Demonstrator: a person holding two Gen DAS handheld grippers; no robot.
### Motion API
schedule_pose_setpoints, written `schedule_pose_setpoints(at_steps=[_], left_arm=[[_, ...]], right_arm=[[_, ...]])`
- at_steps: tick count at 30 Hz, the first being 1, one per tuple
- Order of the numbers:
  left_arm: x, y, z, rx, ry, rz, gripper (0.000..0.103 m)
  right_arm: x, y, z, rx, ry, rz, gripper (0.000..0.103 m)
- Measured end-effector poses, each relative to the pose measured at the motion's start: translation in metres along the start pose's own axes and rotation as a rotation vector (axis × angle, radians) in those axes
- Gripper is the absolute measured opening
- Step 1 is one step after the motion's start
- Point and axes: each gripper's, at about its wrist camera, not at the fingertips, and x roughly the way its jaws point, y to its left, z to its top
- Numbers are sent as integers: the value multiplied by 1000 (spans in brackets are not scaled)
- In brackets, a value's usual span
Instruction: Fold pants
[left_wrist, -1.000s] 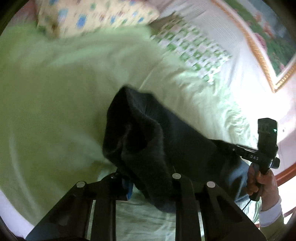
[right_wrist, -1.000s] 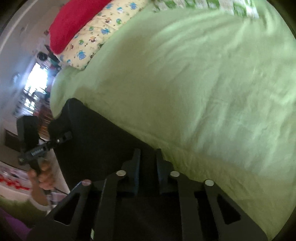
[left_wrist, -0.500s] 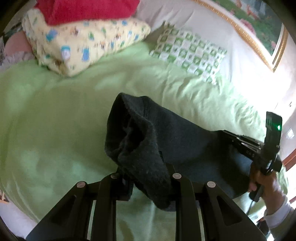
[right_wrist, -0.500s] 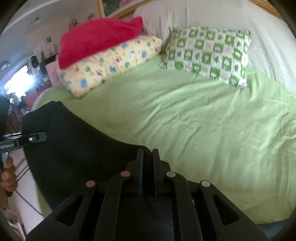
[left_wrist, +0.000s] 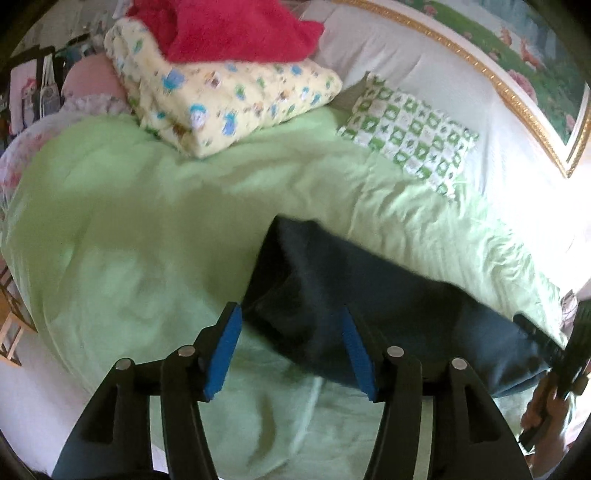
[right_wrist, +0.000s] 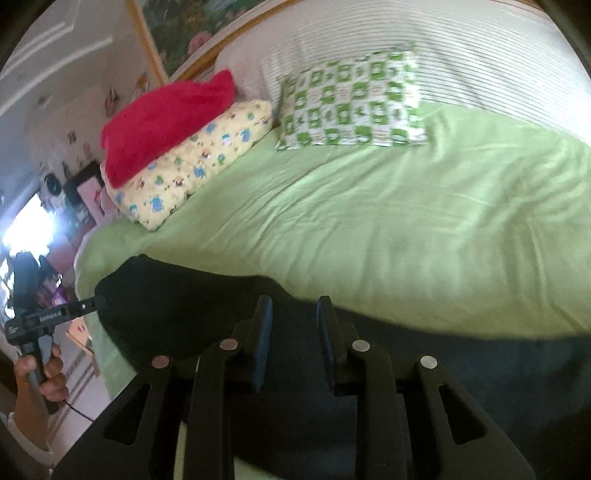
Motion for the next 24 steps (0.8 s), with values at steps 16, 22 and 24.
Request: schedule_pose_setpoints(at_steps=[16, 22, 24], left_arm=[[15, -132, -15, 222, 77, -217, 67], [31, -172, -28, 272, 159, -307, 67], [34, -187, -33, 301, 172, -326, 67]], right_arm=[[-86, -56, -51, 200, -45, -95, 37], [-119, -75, -66, 256, -81, -146, 37], [-132, -86, -72, 290, -102, -176, 37]])
